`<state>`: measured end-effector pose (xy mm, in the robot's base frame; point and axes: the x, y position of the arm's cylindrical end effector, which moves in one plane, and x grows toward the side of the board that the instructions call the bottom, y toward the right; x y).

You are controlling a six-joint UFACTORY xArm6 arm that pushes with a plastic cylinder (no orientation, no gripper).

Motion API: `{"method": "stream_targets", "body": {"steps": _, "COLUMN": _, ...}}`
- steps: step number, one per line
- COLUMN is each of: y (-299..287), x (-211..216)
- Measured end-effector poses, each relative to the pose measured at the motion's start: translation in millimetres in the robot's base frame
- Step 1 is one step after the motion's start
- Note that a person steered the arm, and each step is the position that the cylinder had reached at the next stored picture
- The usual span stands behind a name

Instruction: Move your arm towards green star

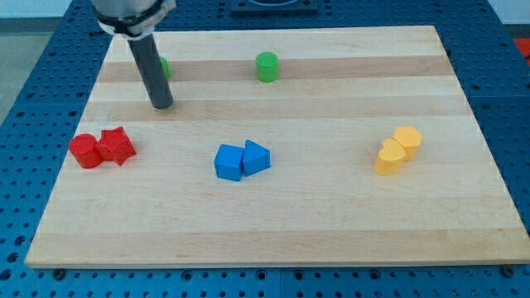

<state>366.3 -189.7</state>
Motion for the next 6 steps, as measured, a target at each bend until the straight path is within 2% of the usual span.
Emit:
{"method": "stream_targets", "body": {"steps": 1, "y": -34.6, "x": 0.0}}
{"method": "stream_targets", "body": {"steps": 4, "y": -96.8, "x": -40.3}}
{"method": "stream_targets", "body": {"steps": 5, "y": -90.0, "x": -65.9}}
{"method": "stream_targets", "body": {"steps": 6, "y": -77.6, "x": -72.5}}
